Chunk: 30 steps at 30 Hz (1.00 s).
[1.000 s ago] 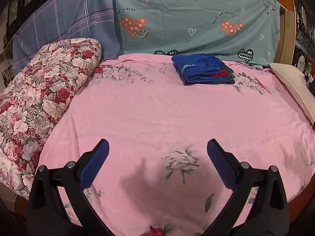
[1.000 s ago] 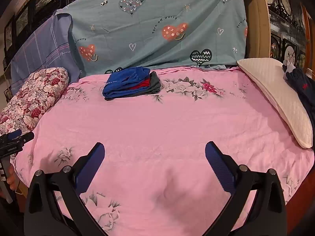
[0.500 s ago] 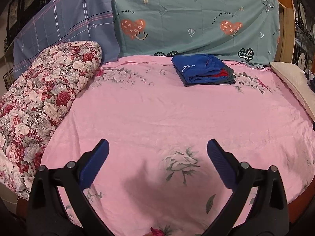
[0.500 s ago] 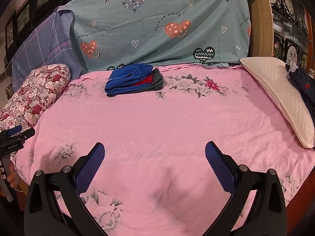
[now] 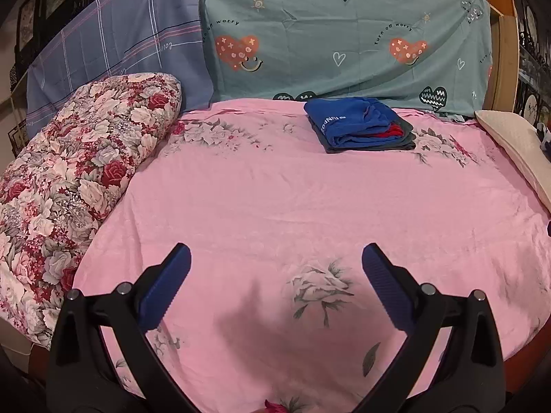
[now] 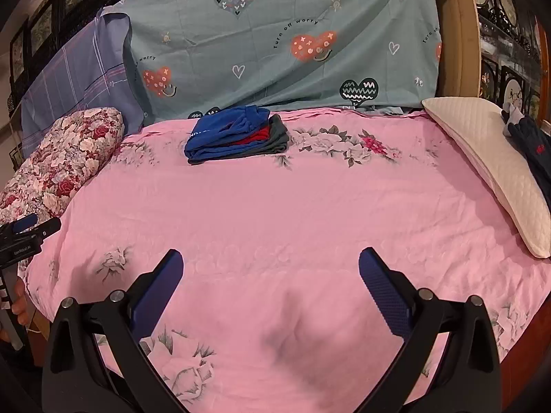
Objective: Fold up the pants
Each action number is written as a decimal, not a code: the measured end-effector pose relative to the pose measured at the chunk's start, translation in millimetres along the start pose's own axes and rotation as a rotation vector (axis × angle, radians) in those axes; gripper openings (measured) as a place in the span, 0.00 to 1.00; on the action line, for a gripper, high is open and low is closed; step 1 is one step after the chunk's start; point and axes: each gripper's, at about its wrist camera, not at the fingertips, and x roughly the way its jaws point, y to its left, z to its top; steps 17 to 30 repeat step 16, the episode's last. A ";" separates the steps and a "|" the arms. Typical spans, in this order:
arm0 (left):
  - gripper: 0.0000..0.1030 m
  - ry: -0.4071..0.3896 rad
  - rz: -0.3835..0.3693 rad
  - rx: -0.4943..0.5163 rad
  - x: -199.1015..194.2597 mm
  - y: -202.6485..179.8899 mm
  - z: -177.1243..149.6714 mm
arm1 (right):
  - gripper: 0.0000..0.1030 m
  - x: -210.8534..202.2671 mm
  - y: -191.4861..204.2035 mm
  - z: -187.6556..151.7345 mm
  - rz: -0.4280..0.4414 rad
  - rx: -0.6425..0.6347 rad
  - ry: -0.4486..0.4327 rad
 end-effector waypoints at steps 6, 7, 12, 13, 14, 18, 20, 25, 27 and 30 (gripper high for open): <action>0.98 0.008 0.003 -0.006 2.6 2.4 2.3 | 0.99 1.7 0.1 -0.5 0.001 0.002 0.005; 0.98 0.010 0.015 -0.004 3.1 2.4 2.3 | 0.99 1.6 0.1 -0.6 0.002 0.002 0.005; 0.98 -0.003 0.064 0.031 1.3 -0.4 3.3 | 0.99 2.3 0.3 -1.5 0.000 0.004 0.004; 0.98 0.002 0.063 0.031 2.0 -0.4 3.4 | 0.99 2.5 0.4 -1.7 0.001 0.005 0.005; 0.98 0.004 0.065 0.030 2.6 -0.5 3.4 | 0.99 2.7 0.6 -1.8 0.001 0.005 0.005; 0.98 0.006 0.068 0.029 3.7 0.5 3.3 | 0.99 2.5 0.4 -1.5 0.000 0.004 0.005; 0.98 0.006 0.068 0.029 3.7 0.5 3.3 | 0.99 2.5 0.4 -1.5 0.000 0.004 0.005; 0.98 0.006 0.068 0.029 3.7 0.5 3.3 | 0.99 2.5 0.4 -1.5 0.000 0.004 0.005; 0.98 0.006 0.068 0.029 3.7 0.5 3.3 | 0.99 2.5 0.4 -1.5 0.000 0.004 0.005; 0.98 0.006 0.068 0.029 3.7 0.5 3.3 | 0.99 2.5 0.4 -1.5 0.000 0.004 0.005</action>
